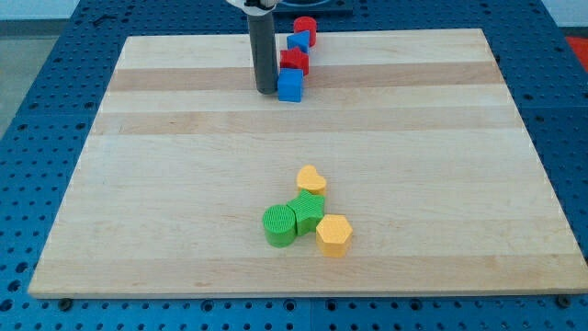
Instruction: Separate yellow hexagon and green star
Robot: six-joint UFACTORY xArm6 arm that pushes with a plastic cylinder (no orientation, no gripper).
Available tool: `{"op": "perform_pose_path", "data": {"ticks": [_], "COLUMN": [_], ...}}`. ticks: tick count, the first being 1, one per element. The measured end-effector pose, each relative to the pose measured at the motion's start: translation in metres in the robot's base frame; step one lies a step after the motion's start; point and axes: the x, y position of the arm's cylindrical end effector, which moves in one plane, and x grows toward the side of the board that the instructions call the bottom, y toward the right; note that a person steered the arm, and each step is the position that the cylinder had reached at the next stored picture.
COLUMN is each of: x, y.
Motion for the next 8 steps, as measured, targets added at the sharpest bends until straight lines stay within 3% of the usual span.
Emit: {"op": "perform_pose_path", "data": {"ticks": [5,6,8], "x": [0.035,0.083,0.139], "y": [0.002,0.036,0.171]}}
